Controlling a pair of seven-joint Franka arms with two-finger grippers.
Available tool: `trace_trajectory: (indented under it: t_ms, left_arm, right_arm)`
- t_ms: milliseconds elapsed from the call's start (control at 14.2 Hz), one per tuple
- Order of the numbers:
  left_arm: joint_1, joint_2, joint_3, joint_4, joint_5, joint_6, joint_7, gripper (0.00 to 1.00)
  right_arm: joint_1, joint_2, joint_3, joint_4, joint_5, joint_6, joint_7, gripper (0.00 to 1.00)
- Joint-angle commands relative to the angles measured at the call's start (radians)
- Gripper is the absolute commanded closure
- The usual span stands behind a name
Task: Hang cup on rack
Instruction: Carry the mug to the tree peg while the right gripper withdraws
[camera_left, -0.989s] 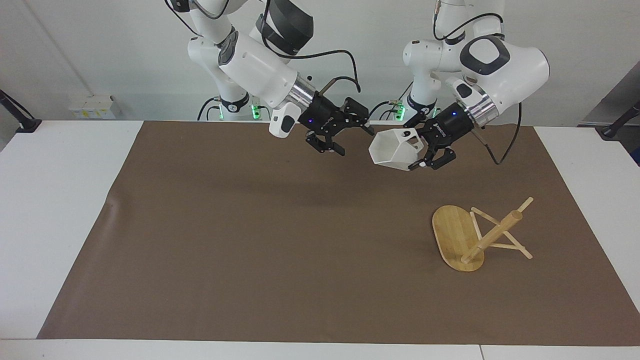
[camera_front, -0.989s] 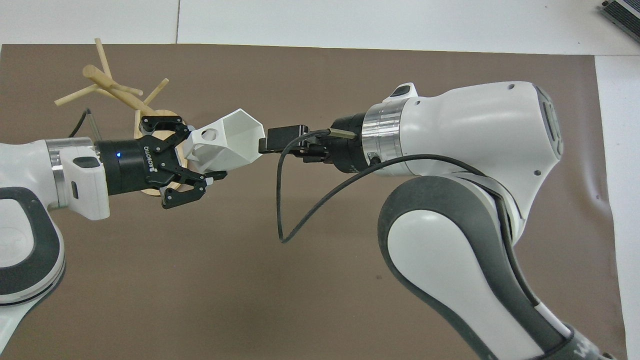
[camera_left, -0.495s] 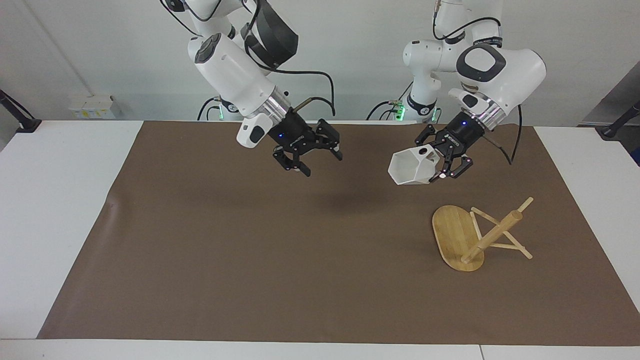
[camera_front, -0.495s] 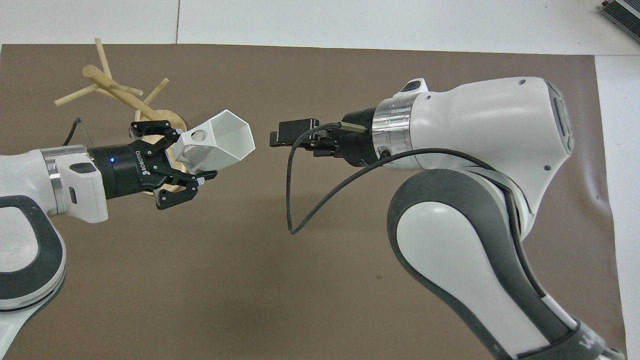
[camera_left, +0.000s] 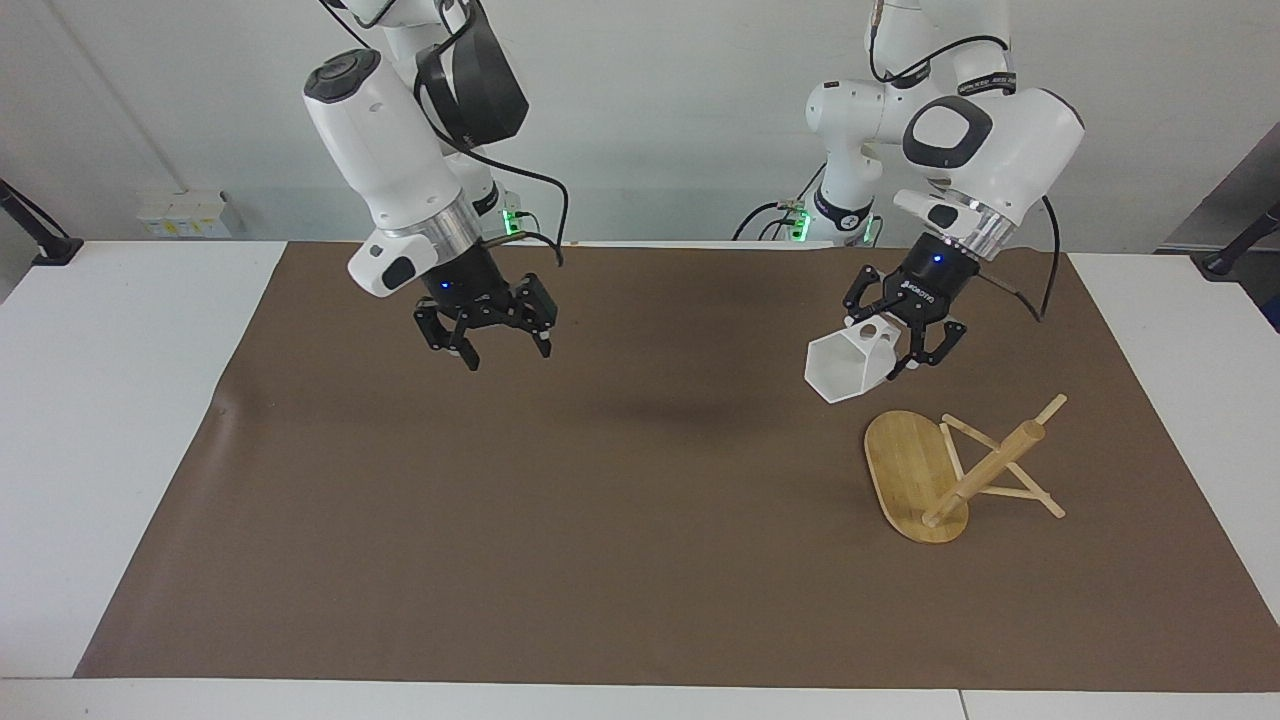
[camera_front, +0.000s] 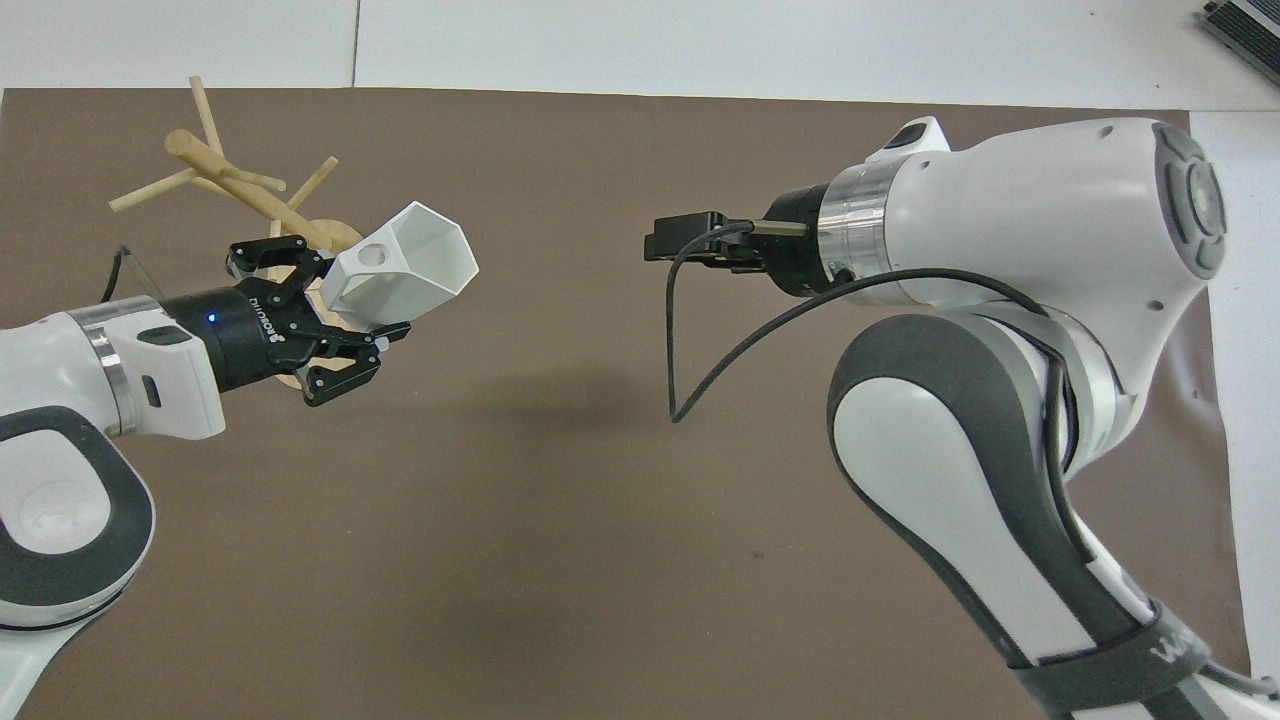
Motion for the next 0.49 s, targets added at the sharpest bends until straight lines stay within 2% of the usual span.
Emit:
trace_trajectory:
  t_ms: [0, 212, 424]
  left_arm:
    - [-0.007, 0.054, -0.002, -0.008, 0.022, 0.104, -0.029, 1.00]
    - [-0.012, 0.086, -0.002, -0.002, 0.022, 0.146, -0.061, 1.00]
    - [-0.009, 0.111, 0.002, 0.016, 0.024, 0.152, -0.064, 1.00]
  right_arm:
    - [-0.001, -0.035, -0.062, -0.012, -0.073, -0.047, 0.009, 0.00]
    - [-0.001, -0.052, -0.149, -0.012, -0.088, -0.085, 0.009, 0.00]
    - [-0.001, -0.065, -0.201, -0.005, -0.099, -0.142, 0.009, 0.00]
